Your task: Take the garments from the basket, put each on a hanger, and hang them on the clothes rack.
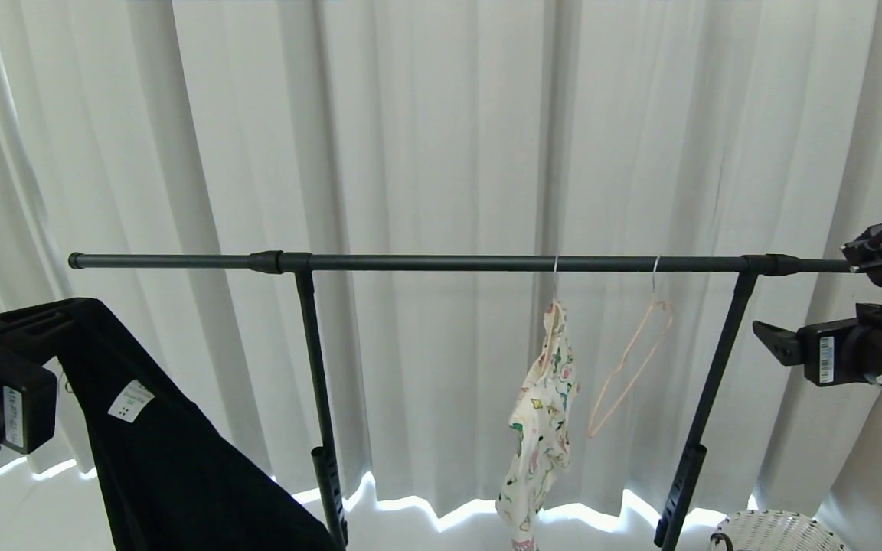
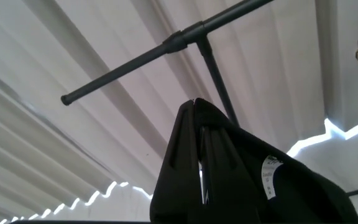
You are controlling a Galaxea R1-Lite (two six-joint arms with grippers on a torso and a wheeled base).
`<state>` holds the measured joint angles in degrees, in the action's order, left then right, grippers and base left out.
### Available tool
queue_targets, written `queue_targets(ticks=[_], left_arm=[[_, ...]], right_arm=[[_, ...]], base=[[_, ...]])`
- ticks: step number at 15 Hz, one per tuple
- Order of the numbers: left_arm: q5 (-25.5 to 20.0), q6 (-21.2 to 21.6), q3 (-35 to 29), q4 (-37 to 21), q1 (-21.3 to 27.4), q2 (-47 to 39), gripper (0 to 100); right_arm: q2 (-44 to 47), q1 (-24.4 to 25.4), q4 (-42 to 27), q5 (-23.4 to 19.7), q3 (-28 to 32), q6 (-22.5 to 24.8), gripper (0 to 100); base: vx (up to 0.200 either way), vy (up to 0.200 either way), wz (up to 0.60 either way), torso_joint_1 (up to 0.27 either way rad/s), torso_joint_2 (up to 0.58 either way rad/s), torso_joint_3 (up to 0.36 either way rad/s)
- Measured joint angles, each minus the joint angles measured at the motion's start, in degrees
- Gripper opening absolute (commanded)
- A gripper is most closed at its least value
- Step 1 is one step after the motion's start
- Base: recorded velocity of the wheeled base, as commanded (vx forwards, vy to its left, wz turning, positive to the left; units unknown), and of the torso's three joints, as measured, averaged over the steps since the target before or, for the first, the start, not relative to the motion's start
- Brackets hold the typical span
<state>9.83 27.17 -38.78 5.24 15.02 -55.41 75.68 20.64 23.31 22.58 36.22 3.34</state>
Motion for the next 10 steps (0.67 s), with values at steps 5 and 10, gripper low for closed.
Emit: queue_targets(ticks=[5, 10], left_arm=[[-0.33, -0.09, 0.41, 0.04, 0.27, -0.02, 0], [-0.22, -0.07, 0.66, 0.01, 3.52, -0.02, 0]], right_arm=[[6.68, 6.9, 0.06, 0.22, 1.05, -11.72, 100], [16.46, 8.63, 0.06, 0.4, 4.07, -14.15, 100]], base=[[0.08, 0.0, 0.0, 0.003, 0.0, 0.002], [0.0, 0.0, 0.0, 0.0, 0.0, 0.0]])
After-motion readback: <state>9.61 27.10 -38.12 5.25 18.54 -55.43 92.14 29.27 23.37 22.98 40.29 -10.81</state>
